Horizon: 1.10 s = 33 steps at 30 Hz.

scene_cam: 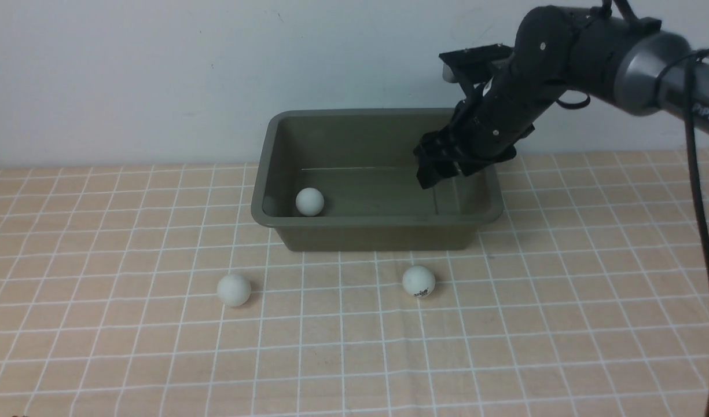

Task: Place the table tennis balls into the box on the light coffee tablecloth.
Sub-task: 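Release the ping pong ball into the bin and lift the gripper away, then reach for and grasp a ping pong ball on the table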

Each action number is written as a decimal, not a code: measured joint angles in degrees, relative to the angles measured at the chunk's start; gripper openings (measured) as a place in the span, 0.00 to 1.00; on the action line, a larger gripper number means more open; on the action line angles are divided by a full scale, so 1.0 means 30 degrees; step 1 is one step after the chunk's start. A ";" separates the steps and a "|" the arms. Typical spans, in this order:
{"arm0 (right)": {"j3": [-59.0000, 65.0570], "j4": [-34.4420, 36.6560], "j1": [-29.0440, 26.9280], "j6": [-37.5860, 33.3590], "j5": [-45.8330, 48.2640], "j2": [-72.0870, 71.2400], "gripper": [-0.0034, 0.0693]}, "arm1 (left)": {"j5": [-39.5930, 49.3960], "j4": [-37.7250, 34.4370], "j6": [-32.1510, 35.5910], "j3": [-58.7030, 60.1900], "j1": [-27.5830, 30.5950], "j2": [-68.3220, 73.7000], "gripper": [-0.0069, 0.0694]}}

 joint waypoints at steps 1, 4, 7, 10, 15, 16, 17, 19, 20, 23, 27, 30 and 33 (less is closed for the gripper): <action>-0.0502 0.0000 0.0000 0.0080 0.0642 0.0000 0.75 | 0.0000 0.0000 0.0000 0.0000 0.0000 0.0000 0.00; -0.2041 0.0000 0.0000 0.0428 0.2376 0.0000 0.75 | 0.0000 0.0000 0.0000 0.0000 0.0000 0.0000 0.00; -0.3661 0.0000 0.0000 0.1098 0.2883 -0.0138 0.75 | 0.0000 0.0000 0.0000 0.0000 0.0000 0.0000 0.00; -0.3757 0.0115 0.0000 0.1762 0.3079 -0.0355 0.75 | 0.0000 0.0000 0.0000 0.0000 0.0000 0.0000 0.00; -0.2835 0.0658 0.0069 0.2511 0.3135 -0.1072 0.75 | 0.0000 0.0000 0.0000 0.0000 0.0000 0.0000 0.00; -0.2294 0.0658 0.0120 0.2534 0.3135 -0.1298 0.75 | 0.0000 0.0000 0.0000 0.0000 0.0000 0.0000 0.00; -0.2038 0.0658 0.0143 0.2534 0.3135 -0.1409 0.75 | 0.0000 0.0000 0.0000 0.0000 0.0000 0.0000 0.00; -0.0189 0.0658 0.0379 0.2552 0.3114 -0.2210 0.75 | 0.0000 0.0000 0.0000 0.0000 0.0000 0.0000 0.00; 0.0338 0.0658 0.0469 0.2552 0.3114 -0.2506 0.75 | 0.0000 0.0000 0.0000 0.0000 0.0000 0.0000 0.00; 0.3287 0.0658 0.1026 0.2498 0.3114 -0.3685 0.75 | 0.0000 0.0000 0.0000 0.0000 0.0000 0.0000 0.00; 0.6098 0.0393 0.1991 0.2570 0.3110 -0.4749 0.75 | 0.0000 0.0000 0.0000 0.0000 0.0000 0.0000 0.00; 0.7360 0.0196 0.2957 0.2958 0.3040 -0.5012 0.75 | 0.0000 0.0000 0.0000 0.0000 0.0000 0.0000 0.00; 0.8096 -0.0036 0.3824 0.3625 0.2807 -0.5013 0.75 | 0.0000 0.0000 0.0000 0.0000 0.0000 0.0000 0.00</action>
